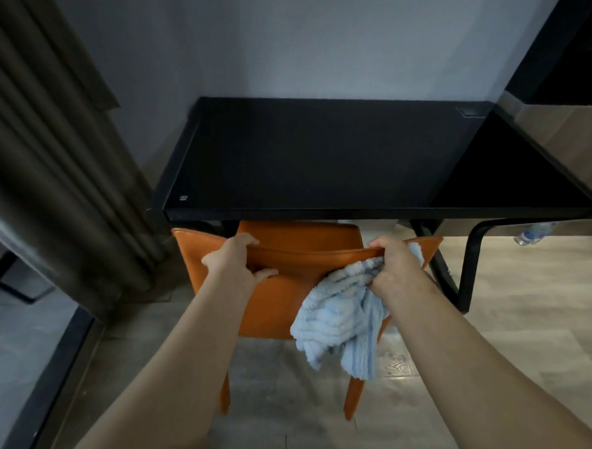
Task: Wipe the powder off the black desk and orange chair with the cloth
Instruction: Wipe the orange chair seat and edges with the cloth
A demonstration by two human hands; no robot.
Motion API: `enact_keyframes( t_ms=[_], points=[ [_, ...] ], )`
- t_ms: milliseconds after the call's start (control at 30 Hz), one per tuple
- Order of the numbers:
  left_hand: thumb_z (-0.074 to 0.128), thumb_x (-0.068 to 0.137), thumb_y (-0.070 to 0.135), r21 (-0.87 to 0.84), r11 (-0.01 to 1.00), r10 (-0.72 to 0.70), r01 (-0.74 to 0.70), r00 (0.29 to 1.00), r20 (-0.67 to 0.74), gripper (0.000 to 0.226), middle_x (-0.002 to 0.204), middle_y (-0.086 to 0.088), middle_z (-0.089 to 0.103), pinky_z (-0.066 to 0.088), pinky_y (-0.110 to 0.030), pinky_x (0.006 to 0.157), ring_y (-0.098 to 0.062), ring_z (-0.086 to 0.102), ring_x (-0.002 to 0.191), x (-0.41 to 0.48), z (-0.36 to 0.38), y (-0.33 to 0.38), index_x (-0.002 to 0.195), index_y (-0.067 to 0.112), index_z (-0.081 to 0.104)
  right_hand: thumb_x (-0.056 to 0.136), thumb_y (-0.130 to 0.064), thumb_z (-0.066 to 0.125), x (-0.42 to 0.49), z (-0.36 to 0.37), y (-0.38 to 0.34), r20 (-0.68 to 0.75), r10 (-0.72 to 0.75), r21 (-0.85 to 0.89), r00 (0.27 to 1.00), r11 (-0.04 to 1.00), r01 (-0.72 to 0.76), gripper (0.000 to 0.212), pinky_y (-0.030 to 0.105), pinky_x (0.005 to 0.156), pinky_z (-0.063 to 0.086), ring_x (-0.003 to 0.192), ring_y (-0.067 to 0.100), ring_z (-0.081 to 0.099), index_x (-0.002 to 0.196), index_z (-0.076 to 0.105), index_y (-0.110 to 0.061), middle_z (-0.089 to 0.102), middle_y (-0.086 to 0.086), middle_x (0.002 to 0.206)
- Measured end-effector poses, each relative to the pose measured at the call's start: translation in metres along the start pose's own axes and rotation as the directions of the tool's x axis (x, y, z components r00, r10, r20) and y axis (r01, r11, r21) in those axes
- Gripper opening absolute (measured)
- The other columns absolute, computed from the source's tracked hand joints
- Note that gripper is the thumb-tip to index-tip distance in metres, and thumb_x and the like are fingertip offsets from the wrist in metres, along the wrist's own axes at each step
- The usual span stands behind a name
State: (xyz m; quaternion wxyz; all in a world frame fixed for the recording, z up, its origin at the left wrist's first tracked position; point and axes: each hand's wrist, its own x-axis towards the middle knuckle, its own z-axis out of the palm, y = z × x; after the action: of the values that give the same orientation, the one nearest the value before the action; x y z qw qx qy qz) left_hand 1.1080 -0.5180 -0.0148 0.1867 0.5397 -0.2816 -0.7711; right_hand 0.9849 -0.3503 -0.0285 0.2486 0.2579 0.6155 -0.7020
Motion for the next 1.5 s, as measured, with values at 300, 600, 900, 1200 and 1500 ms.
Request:
enact_keyframes(
  t_ms=[300, 600, 900, 1200, 1500],
  points=[
    [0.057, 0.081, -0.008, -0.095, 0.995, -0.026, 0.020, 0.998, -0.065, 0.071, 0.116, -0.016, 0.042, 0.051, -0.048, 0.047, -0.038, 0.052, 0.099, 0.025, -0.026, -0.059, 0.139, 0.022, 0.029, 0.077, 0.000, 0.057, 0.023, -0.025, 0.046, 0.097, 0.144, 0.032, 0.985, 0.988, -0.148, 0.026, 0.051, 0.097, 0.047, 0.089, 0.031, 0.057, 0.102, 0.052, -0.007, 0.057, 0.019, 0.100],
    [0.057, 0.082, -0.007, -0.156, 0.987, 0.014, -0.026, 0.997, -0.073, 0.061, 0.109, -0.017, 0.051, 0.055, -0.048, 0.056, -0.034, 0.057, 0.088, 0.020, -0.052, -0.111, 0.132, 0.024, 0.038, 0.074, 0.001, 0.061, 0.023, -0.060, 0.075, 0.100, 0.128, 0.018, 0.987, 0.991, -0.130, 0.030, 0.050, 0.092, 0.050, 0.093, 0.036, 0.063, 0.102, 0.056, -0.005, 0.063, 0.019, 0.101],
    [0.055, 0.083, -0.008, -0.190, 0.977, 0.095, -0.102, 0.994, -0.046, 0.070, 0.114, -0.014, 0.055, 0.054, -0.043, 0.055, -0.032, 0.060, 0.093, 0.017, -0.071, -0.147, 0.138, 0.031, 0.033, 0.081, -0.001, 0.059, 0.017, -0.085, 0.100, 0.174, 0.140, 0.093, 0.975, 0.983, -0.157, 0.024, 0.036, 0.082, 0.050, 0.083, 0.023, 0.063, 0.104, 0.060, -0.011, 0.066, 0.009, 0.093],
    [0.055, 0.084, -0.007, -0.186, 0.978, 0.088, -0.095, 0.995, -0.041, 0.062, 0.111, -0.016, 0.056, 0.055, -0.045, 0.052, -0.033, 0.060, 0.091, 0.049, -0.049, -0.123, 0.134, 0.023, 0.036, 0.082, -0.001, 0.058, 0.040, -0.055, 0.084, 0.195, 0.136, 0.117, 0.971, 0.980, -0.161, 0.039, 0.037, 0.081, 0.052, 0.095, 0.030, 0.064, 0.120, 0.056, -0.006, 0.065, 0.016, 0.112],
    [0.056, 0.084, -0.005, -0.109, 0.993, 0.040, -0.042, 0.999, -0.020, 0.064, 0.117, -0.019, 0.052, 0.055, -0.043, 0.046, -0.035, 0.059, 0.092, 0.101, -0.019, -0.076, 0.136, 0.023, 0.033, 0.080, -0.004, 0.061, 0.076, -0.002, 0.063, 0.218, 0.142, 0.086, 0.966, 0.983, -0.163, 0.045, 0.047, 0.097, 0.047, 0.105, 0.037, 0.062, 0.125, 0.054, -0.005, 0.063, 0.021, 0.118]
  ],
)
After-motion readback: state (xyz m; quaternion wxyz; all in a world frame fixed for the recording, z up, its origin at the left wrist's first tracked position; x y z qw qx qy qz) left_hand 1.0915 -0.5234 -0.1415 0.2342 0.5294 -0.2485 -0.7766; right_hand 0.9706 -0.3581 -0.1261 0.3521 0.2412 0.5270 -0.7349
